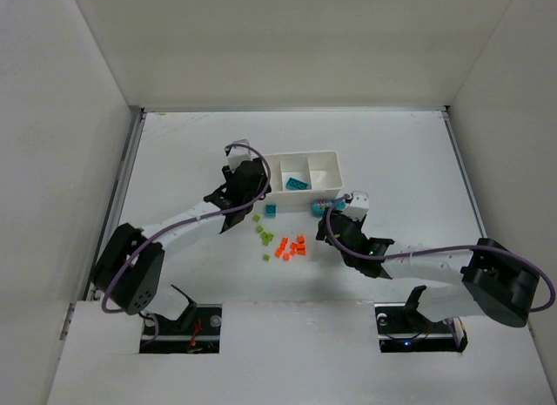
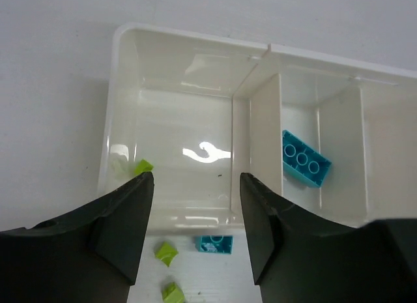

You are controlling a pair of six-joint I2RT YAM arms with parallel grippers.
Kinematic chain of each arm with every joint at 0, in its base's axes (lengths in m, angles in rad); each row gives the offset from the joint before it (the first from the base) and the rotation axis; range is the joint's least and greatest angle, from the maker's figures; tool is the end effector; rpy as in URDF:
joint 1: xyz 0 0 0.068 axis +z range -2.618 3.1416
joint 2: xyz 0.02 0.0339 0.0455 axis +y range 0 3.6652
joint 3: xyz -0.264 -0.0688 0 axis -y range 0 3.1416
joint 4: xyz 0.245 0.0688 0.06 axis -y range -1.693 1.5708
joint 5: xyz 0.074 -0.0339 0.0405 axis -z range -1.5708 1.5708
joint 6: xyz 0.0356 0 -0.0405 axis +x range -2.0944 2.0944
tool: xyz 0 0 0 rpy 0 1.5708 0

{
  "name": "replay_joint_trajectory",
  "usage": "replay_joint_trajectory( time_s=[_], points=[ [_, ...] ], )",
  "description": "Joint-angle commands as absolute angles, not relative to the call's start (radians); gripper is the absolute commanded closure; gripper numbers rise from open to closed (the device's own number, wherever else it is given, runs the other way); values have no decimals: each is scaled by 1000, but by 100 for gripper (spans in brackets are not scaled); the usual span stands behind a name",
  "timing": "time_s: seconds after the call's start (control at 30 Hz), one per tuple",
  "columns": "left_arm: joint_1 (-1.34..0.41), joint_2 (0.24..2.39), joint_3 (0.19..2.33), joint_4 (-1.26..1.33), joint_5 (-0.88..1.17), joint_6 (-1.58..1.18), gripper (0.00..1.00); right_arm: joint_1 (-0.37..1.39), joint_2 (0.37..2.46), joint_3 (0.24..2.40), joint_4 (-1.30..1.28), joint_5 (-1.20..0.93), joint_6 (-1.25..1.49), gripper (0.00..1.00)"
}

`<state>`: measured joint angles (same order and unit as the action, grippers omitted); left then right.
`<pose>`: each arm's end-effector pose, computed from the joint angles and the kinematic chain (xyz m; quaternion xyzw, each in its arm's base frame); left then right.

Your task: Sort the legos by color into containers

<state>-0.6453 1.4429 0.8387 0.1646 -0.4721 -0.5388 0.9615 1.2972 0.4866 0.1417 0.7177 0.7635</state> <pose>0.2635 -0.1781 0.2405 -0.0815 0.8264 -0.1269 0.5426 0.1566 0.1835 0.1690 0.0690 0.8537 0.1043 0.5055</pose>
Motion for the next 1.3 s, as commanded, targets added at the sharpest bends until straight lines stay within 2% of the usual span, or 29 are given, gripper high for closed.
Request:
replay_joint_trajectory(
  time_s=[0.0,0.13,0.23,0.37,0.53,1.07,1.17,1.27],
  points=[
    [-691,1252,711,228,-540,-538,51,956,1341,548,238,672,700,29],
    [-795,1152,574,229,-567,-568,55,949,1391,595,238,680,673,29],
    [-922,1086,465,210,-618,-610,56,904,1434,629,219,684,657,24],
    [-1093,1037,376,141,-669,-707,53,861,1505,666,213,684,644,13],
    [-1202,1028,354,75,-680,-775,49,854,1580,704,227,672,606,9],
    [-1292,1170,356,46,-727,-836,51,849,1775,759,362,785,558,9],
    [-1294,1195,364,49,-727,-841,53,849,1787,735,423,792,558,15],
    [-1294,1215,371,51,-735,-842,56,852,1789,700,497,790,548,32]
  ],
)
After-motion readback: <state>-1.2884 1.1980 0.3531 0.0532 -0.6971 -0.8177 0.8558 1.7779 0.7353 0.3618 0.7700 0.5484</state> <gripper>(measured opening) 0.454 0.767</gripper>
